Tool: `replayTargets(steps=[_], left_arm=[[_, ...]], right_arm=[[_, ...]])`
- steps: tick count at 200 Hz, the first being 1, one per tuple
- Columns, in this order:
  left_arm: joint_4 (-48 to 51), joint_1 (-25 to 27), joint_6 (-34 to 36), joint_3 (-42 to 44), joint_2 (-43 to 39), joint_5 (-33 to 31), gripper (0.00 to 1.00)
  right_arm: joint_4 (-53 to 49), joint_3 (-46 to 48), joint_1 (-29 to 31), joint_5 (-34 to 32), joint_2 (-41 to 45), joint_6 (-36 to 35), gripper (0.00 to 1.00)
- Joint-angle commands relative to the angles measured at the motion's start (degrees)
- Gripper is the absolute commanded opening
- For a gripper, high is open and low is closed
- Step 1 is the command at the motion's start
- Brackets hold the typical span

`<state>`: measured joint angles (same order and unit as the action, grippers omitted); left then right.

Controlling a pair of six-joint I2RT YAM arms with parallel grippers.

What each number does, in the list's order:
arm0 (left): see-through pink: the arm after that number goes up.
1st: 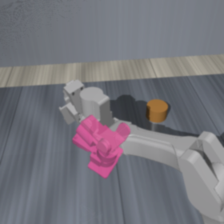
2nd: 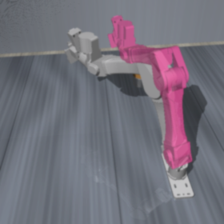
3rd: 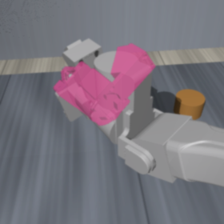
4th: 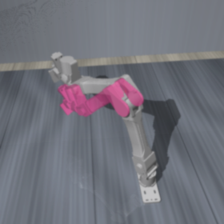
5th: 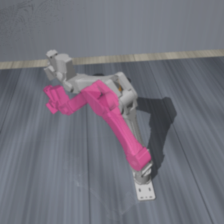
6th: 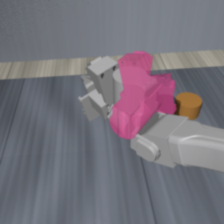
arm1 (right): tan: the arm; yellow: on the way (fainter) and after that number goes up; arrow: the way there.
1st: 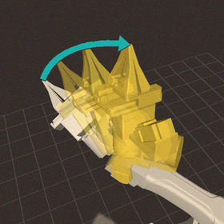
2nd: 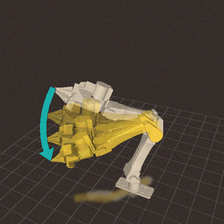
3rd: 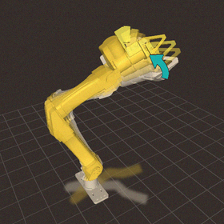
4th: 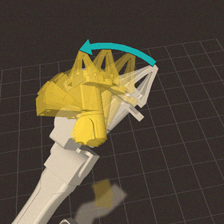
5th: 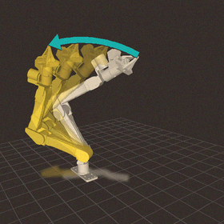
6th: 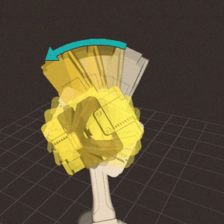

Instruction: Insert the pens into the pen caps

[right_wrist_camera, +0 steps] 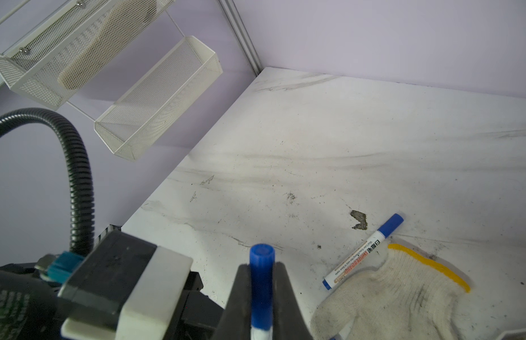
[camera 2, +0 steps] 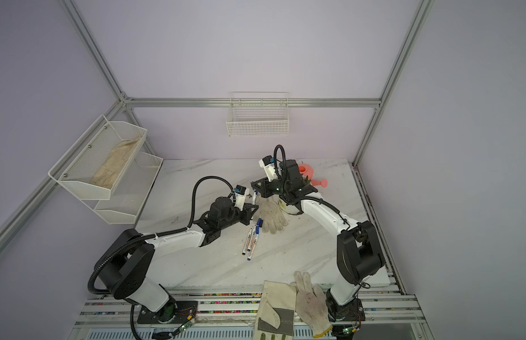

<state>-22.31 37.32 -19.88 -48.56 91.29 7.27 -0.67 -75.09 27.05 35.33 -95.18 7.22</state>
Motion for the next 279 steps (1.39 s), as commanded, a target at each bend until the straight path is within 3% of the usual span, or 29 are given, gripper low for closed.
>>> replayTargets(steps=[1,65,156,279], left_arm=[[-3.9,0.2,0.6,-6.1,-0.2,-0.2,0.00],[-5.8,-0.1,-0.5,-6.2,0.0,-0.7,0.00],[-16.4,-3.0,-9.5,-6.1,2.0,0.5,0.00],[-24.9,-2.6,-3.5,-6.5,2.6,-4.5,0.00]], right_arm=[[0.5,0.6,-0.1,-0.3,-0.3,-0.4,0.00],[0.2,0.5,-0.1,-0.2,-0.2,-0.7,0.00],[0.1,0.6,-0.1,3.7,1.3,-1.8,0.00],[-2.7,0.6,-0.1,9.2,3.8,-4.4,0.03]])
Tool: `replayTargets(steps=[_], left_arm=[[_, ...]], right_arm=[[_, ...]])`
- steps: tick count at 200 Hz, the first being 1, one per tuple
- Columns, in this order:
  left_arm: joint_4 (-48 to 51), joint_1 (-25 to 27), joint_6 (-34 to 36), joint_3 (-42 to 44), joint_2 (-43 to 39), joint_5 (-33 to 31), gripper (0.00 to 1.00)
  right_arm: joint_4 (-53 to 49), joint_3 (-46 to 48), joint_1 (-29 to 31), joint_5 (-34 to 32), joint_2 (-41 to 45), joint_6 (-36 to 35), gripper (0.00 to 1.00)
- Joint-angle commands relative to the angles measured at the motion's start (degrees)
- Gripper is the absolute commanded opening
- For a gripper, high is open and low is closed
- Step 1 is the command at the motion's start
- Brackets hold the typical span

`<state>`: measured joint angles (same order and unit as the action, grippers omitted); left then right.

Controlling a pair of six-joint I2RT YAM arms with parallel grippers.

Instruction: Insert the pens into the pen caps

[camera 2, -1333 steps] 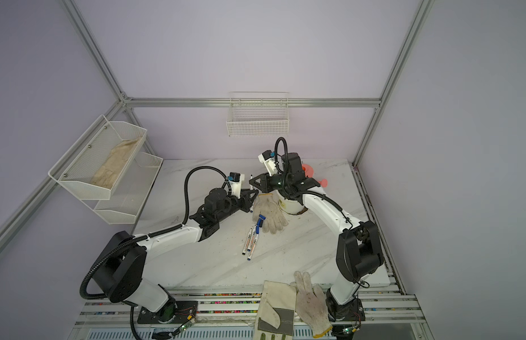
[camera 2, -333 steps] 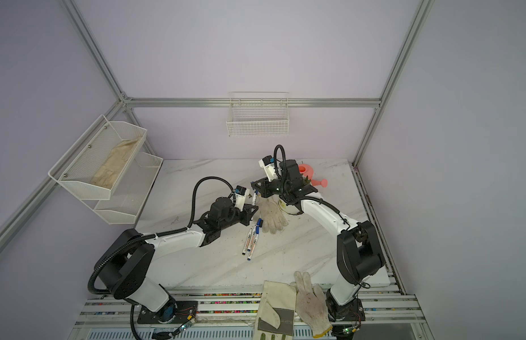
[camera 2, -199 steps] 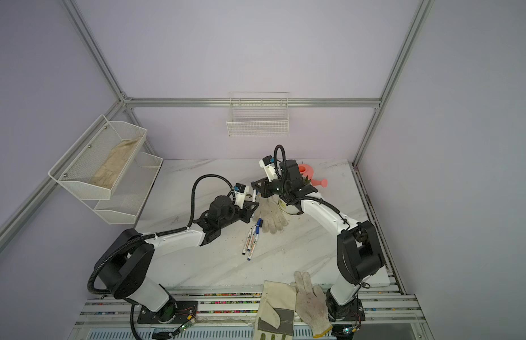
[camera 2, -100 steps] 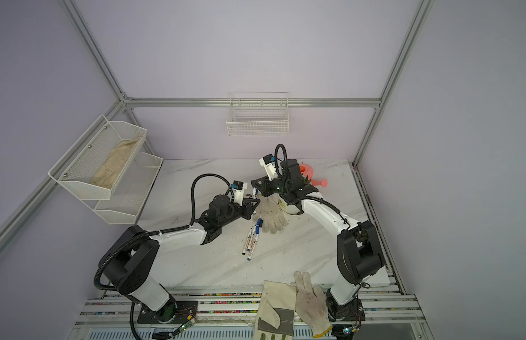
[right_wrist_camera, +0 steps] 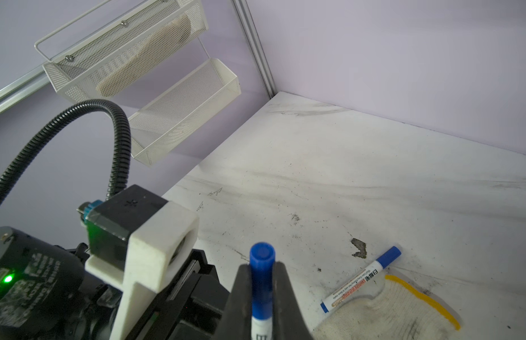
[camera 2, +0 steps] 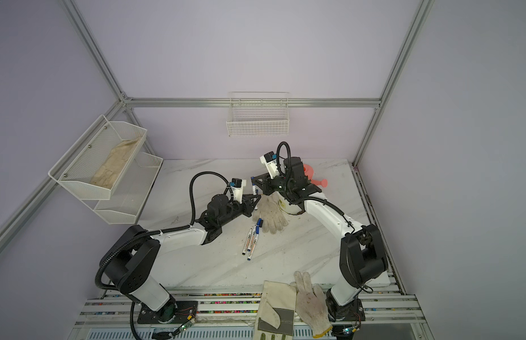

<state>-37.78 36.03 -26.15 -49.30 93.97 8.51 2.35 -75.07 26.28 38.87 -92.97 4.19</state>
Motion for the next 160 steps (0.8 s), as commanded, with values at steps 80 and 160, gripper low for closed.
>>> replayTargets(steps=[80,160], left_arm=[[-8.1,0.1,10.3,-3.4,-1.1,-6.0,0.00],[-6.6,1.2,13.2,-1.0,-1.3,-6.1,0.00]], right_arm=[[-2.8,0.2,-0.7,-0.9,3.5,0.7,0.44],[-0.7,-2.2,-0.8,-0.8,3.4,3.0,0.44]])
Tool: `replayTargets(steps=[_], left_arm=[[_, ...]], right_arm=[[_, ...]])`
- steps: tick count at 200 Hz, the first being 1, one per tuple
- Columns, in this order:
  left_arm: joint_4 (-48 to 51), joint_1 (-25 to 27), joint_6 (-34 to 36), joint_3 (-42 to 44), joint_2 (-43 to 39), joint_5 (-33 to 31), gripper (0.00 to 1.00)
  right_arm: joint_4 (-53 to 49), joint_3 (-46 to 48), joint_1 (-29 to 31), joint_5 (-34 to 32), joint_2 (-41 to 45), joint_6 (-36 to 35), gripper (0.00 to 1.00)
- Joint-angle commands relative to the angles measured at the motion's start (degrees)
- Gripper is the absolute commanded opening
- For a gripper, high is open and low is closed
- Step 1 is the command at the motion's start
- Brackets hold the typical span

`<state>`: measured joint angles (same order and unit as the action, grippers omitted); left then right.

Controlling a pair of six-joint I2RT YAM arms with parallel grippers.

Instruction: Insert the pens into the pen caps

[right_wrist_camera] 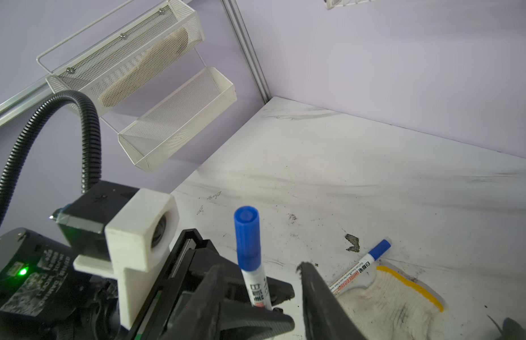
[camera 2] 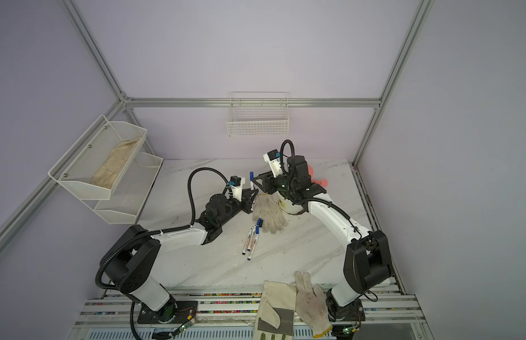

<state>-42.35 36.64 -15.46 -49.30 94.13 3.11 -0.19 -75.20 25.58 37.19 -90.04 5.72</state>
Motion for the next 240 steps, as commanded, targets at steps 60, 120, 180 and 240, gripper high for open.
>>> replayTargets(steps=[60,120,180,240], left_arm=[[-1.6,1.0,2.9,-0.1,-1.6,-0.1,0.00],[-1.1,1.4,4.9,0.5,-1.8,0.4,0.00],[-1.5,1.4,5.1,0.2,-2.5,-0.7,0.00],[-2.4,1.4,6.3,-2.4,-2.3,-1.7,0.00]], right_arm=[[3.3,-3.5,-0.1,4.8,-1.3,4.3,0.41],[2.3,-6.1,-0.1,4.6,-4.2,5.0,0.29],[-0.2,-4.5,-0.1,4.5,-4.5,4.1,0.15],[-8.5,-5.1,-0.1,4.8,-5.5,-0.7,0.10]])
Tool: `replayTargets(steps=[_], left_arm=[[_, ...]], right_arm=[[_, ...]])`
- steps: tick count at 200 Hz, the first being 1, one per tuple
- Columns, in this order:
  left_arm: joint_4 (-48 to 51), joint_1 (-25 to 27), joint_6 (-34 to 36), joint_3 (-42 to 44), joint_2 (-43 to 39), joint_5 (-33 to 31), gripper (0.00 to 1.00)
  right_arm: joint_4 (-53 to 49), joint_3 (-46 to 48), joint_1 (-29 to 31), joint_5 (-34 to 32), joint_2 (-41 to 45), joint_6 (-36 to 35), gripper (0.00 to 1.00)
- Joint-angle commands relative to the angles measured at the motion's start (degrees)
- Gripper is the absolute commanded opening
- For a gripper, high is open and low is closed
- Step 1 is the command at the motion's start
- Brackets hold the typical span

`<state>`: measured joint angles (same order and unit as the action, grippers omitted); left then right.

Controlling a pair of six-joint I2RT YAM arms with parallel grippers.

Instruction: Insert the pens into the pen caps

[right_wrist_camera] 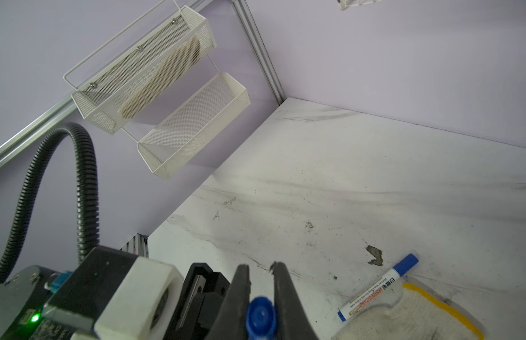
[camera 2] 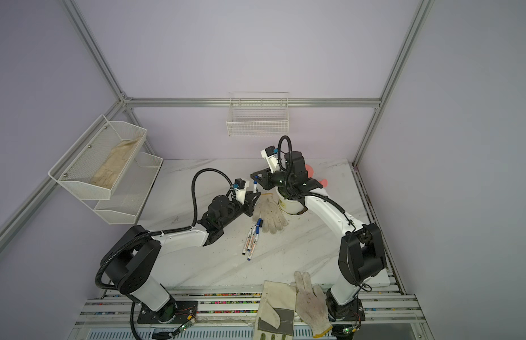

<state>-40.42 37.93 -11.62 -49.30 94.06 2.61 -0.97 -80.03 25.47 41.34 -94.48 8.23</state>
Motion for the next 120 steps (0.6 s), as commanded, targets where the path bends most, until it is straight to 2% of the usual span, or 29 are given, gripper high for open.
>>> replayTargets(steps=[1,43,84,120], left_arm=[[-4.2,0.1,2.6,-2.5,-2.3,-1.3,0.00],[-2.6,0.0,4.5,-3.7,-2.3,-3.9,0.00],[-4.9,-1.1,1.6,-3.1,-2.6,-4.7,0.00],[-3.5,-1.2,2.3,-3.0,-2.5,-4.5,0.00]], right_arm=[[-7.9,-0.3,0.0,0.6,-1.1,-3.3,0.10],[-12.4,-0.6,0.1,-0.5,-1.1,-5.6,0.09],[-13.4,-0.1,0.1,-0.4,0.0,-6.5,0.07],[-14.6,-1.5,0.0,6.4,-1.5,-5.6,0.07]])
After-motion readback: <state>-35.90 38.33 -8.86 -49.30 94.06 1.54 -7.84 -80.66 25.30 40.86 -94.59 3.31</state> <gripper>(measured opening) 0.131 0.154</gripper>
